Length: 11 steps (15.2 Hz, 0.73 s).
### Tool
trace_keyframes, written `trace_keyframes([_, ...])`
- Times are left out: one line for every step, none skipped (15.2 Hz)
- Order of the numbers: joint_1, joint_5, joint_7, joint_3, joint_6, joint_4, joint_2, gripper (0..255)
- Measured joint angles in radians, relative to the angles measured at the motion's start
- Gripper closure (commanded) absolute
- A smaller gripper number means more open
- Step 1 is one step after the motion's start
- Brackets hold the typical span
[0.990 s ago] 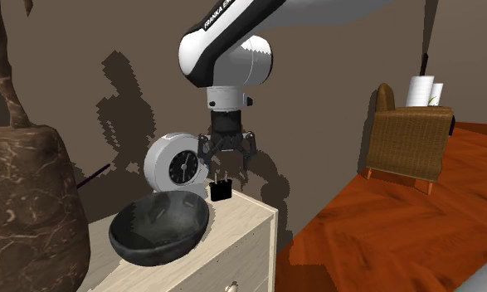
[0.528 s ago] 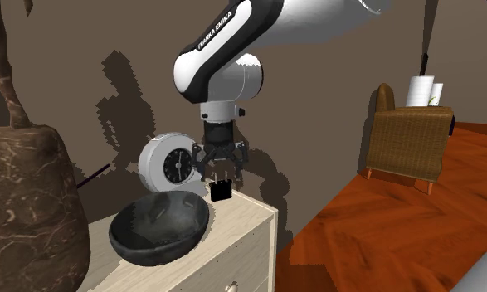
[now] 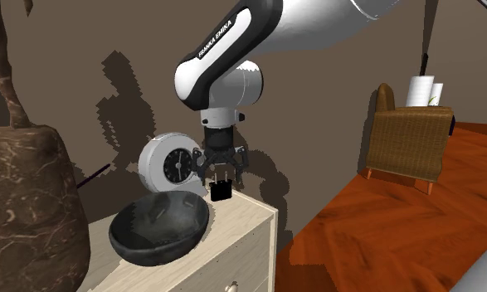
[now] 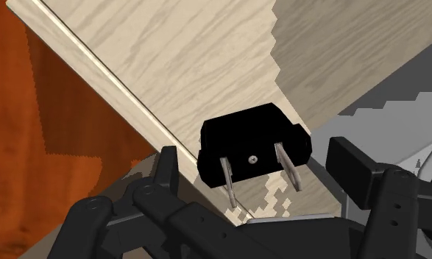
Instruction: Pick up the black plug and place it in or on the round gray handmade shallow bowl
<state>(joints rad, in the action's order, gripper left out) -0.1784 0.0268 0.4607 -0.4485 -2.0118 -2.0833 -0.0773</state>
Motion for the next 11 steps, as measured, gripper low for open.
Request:
trace_keyframes([0.000,0.000,0.000,0.000,0.000,0.000,0.000,255])
trace_keyframes([0.000,0.000,0.000,0.000,0.000,0.001,-0.001,255])
trace_keyframes([0.000,0.000,0.000,0.000,0.000,0.001,-0.001,255])
trace_keyframes([0.000,0.000,0.000,0.000,0.000,0.001,-0.001,255])
trace_keyframes([0.000,0.000,0.000,0.000,0.000,0.001,-0.001,255])
trace_keyframes([0.000,0.000,0.000,0.000,0.000,0.002,-0.001,255])
trace_keyframes([0.000,0.000,0.000,0.000,0.000,0.002,-0.001,255])
trace_keyframes([0.000,0.000,0.000,0.000,0.000,0.002,-0.001,255])
trace_keyframes([0.000,0.000,0.000,0.000,0.000,0.002,-0.001,255])
trace_keyframes([0.000,0.000,-0.001,0.000,0.001,0.002,-0.001,255])
trace_keyframes([0.000,0.000,0.000,0.000,0.000,0.001,-0.001,255])
